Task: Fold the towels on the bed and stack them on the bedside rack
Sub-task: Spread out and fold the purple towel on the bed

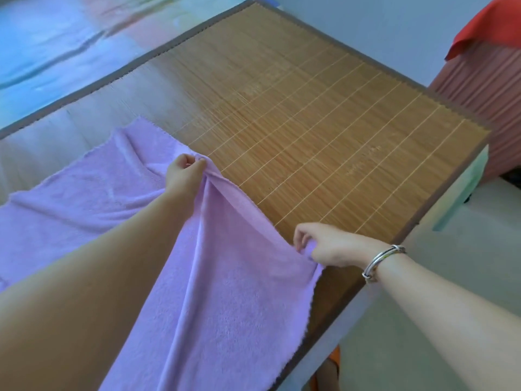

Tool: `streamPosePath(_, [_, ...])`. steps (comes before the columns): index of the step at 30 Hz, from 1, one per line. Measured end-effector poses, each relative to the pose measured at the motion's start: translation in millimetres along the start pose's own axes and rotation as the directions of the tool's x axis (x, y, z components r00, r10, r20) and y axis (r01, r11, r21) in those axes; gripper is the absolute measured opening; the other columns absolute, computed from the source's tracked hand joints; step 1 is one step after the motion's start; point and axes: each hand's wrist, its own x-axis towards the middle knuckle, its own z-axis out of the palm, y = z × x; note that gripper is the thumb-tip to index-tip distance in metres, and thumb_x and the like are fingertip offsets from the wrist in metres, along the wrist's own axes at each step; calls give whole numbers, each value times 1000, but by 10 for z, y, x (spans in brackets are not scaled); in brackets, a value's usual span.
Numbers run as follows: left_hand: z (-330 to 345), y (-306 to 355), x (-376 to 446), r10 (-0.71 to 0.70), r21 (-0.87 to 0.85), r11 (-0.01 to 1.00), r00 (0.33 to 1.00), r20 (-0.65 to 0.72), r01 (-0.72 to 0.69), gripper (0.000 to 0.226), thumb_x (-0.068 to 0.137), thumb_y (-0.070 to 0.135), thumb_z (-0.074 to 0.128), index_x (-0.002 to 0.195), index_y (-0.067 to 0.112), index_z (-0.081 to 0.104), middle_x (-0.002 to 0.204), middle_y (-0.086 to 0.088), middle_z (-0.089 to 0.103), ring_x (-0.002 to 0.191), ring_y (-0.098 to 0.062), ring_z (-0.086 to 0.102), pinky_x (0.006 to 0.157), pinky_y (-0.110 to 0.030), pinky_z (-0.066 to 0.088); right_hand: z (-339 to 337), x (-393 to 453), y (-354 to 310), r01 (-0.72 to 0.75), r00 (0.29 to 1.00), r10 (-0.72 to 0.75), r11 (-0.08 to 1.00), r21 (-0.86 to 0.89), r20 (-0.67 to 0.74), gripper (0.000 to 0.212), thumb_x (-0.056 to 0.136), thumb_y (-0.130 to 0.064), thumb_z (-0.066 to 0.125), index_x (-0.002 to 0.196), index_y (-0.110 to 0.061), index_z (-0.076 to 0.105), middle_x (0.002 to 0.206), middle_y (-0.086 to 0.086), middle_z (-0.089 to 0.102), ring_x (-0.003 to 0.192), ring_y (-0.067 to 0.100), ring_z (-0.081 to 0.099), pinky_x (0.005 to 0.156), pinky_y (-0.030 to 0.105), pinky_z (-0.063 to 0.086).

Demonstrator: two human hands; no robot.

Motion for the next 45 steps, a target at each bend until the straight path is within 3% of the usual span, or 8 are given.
streamPosePath(3, [144, 122, 88, 91, -18, 996, 996, 1, -91, 26, 90, 21, 52, 65, 24, 43, 67, 5, 43, 65, -11, 39, 59, -25, 33, -196, 8, 237, -41, 856, 67, 997, 62, -513, 36, 70, 11, 43, 69, -23, 56, 93, 2, 51, 87, 22, 51, 60, 26, 33])
streamPosePath(5, [274, 190, 113, 141, 20, 990, 987, 72, -143, 22, 91, 24, 52, 70, 24, 48, 71, 5, 44, 66, -12, 39, 58, -27, 32, -276, -1, 382, -91, 751, 85, 996, 24, -655, 32, 70, 10, 47, 76, -19, 60, 95, 4, 44, 99, 28, 47, 72, 29, 36])
streamPosePath(10, [372, -14, 120, 107, 355, 913, 956, 272, -203, 15, 91, 12, 47, 98, 15, 60, 81, -3, 52, 58, -14, 42, 45, -19, 36, -94, 22, 405, -286, 725, 13, 915, -283, -689, 40, 72, 2, 52, 106, -17, 59, 124, 6, 45, 115, 29, 39, 95, 36, 29])
streamPosePath(14, [29, -285, 311, 165, 507, 840, 981, 104, -195, 36, 87, 17, 49, 123, 16, 54, 117, -12, 60, 99, -34, 60, 85, -41, 51, 114, 294, 89, -48, 807, -147, 949, -311, -573, 47, 83, -2, 46, 129, -14, 50, 152, 10, 26, 143, 26, 17, 118, 36, 12])
streamPosePath(22, [-189, -260, 1068, 165, 792, 588, 983, 82, -165, 56, 97, 41, 41, 148, 22, 30, 159, -3, 18, 147, -29, 11, 118, -49, 12, 133, 1185, -178, 191, 812, -397, 874, -447, -429, 74, 83, -54, -5, 152, -28, 0, 158, -10, -13, 145, 7, -17, 119, 30, -7])
streamPosePath(26, [165, -205, 1365, 24, 868, 490, 997, 77, -79, 64, 93, 58, 31, 148, 26, 25, 162, -3, 2, 148, -29, -3, 115, -57, -5, -29, 1438, 21, 147, 797, -454, 785, -602, -399, 63, 97, -56, 7, 152, -27, 17, 159, -5, 16, 147, 15, 8, 115, 37, 5])
streamPosePath(29, [404, -75, 1614, 40, 894, 443, 998, 50, -63, 80, 88, 69, 33, 153, 27, 10, 162, -5, -5, 148, -28, -4, 112, -58, -13, -99, 1490, 160, 185, 791, -473, 790, -585, -389, 60, 97, -56, 18, 152, -30, 19, 159, -9, 14, 148, 14, 10, 117, 37, 7])
streamPosePath(45, [2960, 1252, 2558, 152, 820, 489, 955, 255, -297, 92, 79, 80, 36, 151, 36, -2, 160, 7, -14, 147, -23, -14, 111, -65, -3, -2067, 1952, 1552, 40, 754, -425, 791, -611, -501, 67, 91, -61, 24, 151, -30, 23, 158, -6, 20, 148, 16, 11, 117, 49, 10])
